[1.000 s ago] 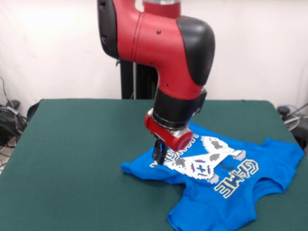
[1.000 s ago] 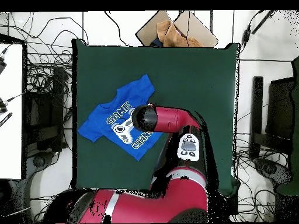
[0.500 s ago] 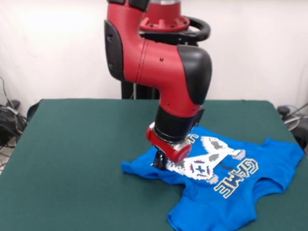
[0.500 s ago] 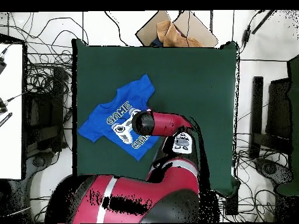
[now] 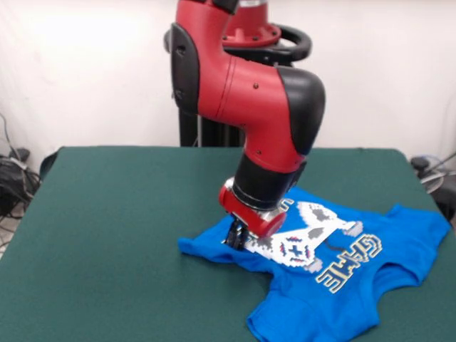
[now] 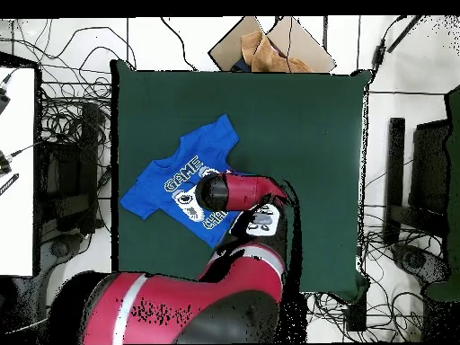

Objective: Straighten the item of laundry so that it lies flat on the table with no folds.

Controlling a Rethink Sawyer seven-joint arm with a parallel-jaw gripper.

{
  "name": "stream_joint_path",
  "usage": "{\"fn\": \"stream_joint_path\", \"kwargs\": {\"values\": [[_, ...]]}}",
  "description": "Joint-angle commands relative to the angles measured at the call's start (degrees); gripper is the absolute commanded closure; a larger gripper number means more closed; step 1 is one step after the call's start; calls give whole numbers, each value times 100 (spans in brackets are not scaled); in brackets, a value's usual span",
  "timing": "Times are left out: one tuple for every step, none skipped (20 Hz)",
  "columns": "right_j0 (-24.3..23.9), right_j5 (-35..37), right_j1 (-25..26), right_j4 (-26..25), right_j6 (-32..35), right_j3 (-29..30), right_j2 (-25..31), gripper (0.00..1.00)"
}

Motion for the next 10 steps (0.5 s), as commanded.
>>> {"fn": "stream_joint_path", "kwargs": {"values": [[667,262,857,229,1410,-293,-951,100],[740,261,917,260,1450,-318,-1060,100],[963,277,1129,306,1626,-398,-1407,100],[1059,237,1242,357,1699,-400,-1543,100],[1079,152,1329,422,1721,-386,-1585,100],[1113,91,1424,477,1723,-390,-1663,100],[1110,34,1443,500,1664,-342,-1666,100],[1086,45,1431,494,1555,-310,-1674,100],[1043,40,1364,481,1421,-205,-1615,100],[981,43,1303,438,1249,-142,-1568,100]]}}
